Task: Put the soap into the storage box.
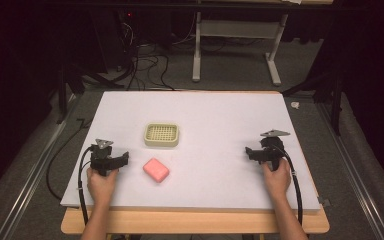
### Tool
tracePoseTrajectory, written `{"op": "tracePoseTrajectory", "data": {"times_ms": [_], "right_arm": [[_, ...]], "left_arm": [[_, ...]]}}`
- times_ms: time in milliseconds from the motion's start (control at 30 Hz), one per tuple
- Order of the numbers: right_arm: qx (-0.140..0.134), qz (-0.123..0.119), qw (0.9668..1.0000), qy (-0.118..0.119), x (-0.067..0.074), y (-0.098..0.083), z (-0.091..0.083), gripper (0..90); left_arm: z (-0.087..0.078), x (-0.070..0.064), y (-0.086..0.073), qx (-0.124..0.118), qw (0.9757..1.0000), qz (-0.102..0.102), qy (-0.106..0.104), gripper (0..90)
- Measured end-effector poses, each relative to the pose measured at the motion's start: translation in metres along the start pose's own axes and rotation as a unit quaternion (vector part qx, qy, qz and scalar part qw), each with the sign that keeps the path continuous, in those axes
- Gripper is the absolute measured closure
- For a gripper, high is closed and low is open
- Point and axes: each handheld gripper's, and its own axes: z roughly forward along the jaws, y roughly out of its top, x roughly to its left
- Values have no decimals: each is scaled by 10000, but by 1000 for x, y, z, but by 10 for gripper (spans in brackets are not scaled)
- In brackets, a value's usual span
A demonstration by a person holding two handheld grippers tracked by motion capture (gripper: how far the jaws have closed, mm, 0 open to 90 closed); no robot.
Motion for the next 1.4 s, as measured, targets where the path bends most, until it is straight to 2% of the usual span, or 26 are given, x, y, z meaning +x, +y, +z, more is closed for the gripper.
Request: {"op": "tracePoseTrajectory", "data": {"times_ms": [733,1300,1400], "right_arm": [[-1,1,10000,0,0,0,0,149],[11,1,10000,15,0,0,0,148],[12,2,10000,18,0,0,0,148]], "left_arm": [[0,0,0,-24,10000,-46,-17,220],[0,0,0,-9,10000,4,-5,220],[0,0,0,-15,10000,-40,-17,220]]}}
